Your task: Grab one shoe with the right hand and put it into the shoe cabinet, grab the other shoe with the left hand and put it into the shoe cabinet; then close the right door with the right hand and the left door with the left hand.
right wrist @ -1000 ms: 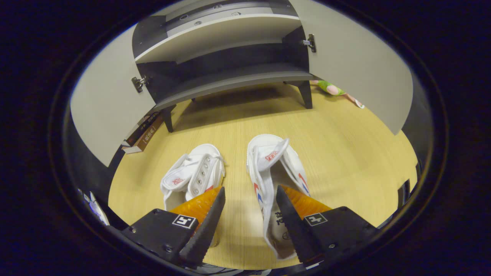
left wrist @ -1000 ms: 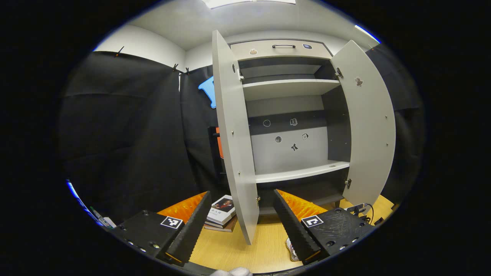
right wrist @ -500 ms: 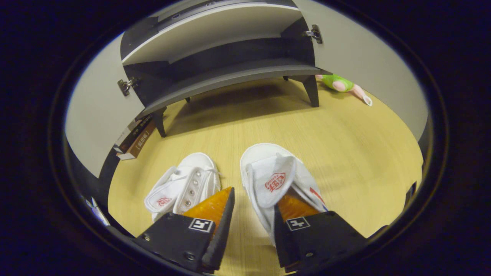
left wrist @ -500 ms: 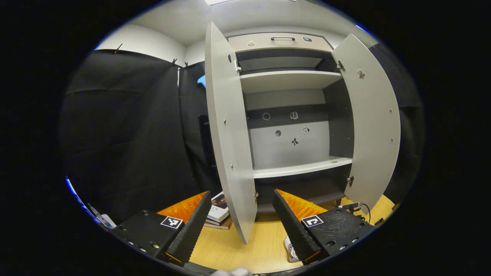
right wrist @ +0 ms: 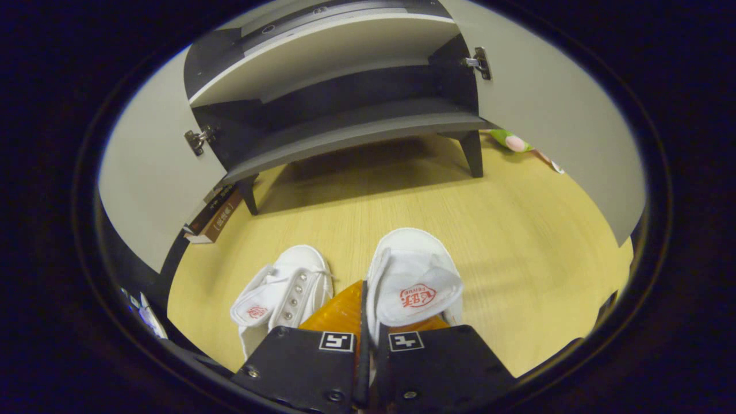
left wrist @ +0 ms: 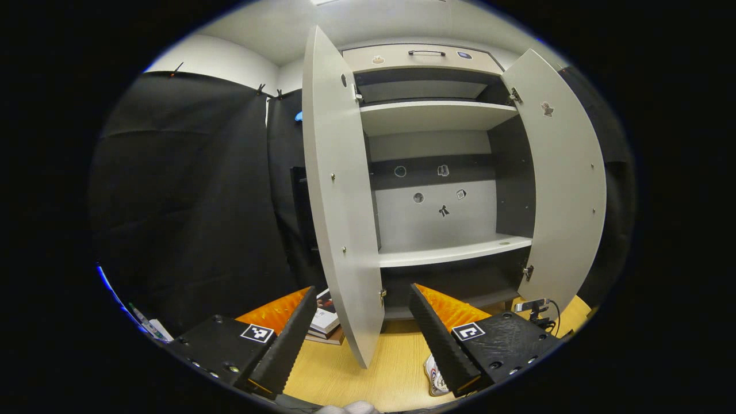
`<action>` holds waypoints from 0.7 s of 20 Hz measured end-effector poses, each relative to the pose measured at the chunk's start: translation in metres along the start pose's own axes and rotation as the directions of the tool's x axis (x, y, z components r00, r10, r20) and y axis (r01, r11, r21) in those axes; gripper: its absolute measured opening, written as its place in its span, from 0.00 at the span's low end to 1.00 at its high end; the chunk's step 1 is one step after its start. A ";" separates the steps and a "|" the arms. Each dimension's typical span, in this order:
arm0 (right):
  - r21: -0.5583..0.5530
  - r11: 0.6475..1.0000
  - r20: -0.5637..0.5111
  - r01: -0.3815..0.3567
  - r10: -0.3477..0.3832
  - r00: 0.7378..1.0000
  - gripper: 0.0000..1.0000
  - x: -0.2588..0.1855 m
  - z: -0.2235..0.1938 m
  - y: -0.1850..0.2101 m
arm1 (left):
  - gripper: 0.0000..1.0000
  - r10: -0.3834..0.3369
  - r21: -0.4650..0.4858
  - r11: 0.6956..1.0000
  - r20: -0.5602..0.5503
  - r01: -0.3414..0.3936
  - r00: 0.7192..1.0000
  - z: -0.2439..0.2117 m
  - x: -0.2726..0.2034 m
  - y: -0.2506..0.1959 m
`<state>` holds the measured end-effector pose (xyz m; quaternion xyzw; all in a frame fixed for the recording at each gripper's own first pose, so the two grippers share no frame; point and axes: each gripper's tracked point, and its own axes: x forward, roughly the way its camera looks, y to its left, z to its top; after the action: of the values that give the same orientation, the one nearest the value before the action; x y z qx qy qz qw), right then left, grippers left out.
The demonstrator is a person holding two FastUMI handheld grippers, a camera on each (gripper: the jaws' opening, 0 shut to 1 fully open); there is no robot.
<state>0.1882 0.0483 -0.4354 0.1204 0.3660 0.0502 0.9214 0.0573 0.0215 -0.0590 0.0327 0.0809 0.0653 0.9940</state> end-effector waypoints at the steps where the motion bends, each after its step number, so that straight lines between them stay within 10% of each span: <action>1: -0.018 1.000 0.021 -0.001 0.001 1.000 0.09 -0.009 0.012 0.002 | 0.96 -0.005 -0.003 1.000 -0.002 0.005 1.000 0.000 0.002 -0.001; 14: -0.175 0.985 0.360 0.005 0.060 0.931 0.09 -0.141 0.224 0.053 | 0.96 -0.040 -0.024 0.999 0.031 0.041 0.999 0.005 0.011 -0.007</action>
<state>0.2396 0.0328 -0.1705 0.0523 0.1814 0.0716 0.9794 0.0696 0.0159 -0.0560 0.0197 0.0657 0.0456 0.9966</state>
